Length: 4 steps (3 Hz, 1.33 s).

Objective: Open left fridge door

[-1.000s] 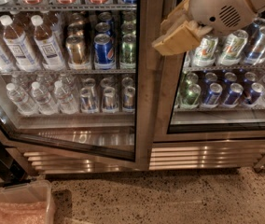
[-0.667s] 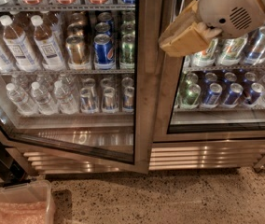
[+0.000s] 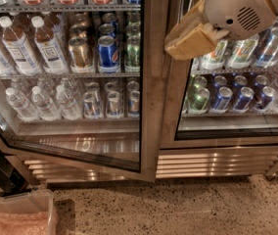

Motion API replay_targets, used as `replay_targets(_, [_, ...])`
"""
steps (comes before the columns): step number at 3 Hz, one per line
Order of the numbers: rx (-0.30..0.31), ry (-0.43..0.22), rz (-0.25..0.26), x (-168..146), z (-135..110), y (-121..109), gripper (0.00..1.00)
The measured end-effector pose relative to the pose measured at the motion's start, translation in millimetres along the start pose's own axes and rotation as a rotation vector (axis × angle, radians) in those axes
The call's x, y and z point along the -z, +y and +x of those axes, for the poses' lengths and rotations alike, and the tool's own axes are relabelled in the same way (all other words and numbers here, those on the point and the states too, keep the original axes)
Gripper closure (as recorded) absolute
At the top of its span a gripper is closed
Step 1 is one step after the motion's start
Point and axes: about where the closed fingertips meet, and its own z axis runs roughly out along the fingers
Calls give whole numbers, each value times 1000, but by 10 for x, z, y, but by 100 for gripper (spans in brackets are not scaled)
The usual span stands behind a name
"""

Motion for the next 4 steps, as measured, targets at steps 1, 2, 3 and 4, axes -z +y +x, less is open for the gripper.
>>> replay_targets(1, [14, -9, -11, -27, -13, -18, 61])
replay_targets(2, [23, -18, -34, -17, -16, 34, 84])
replay_targets(3, [21, -18, -40, 6, -7, 67, 100])
replay_targets(4, [-3, -23, -88, 82, 36, 304, 100])
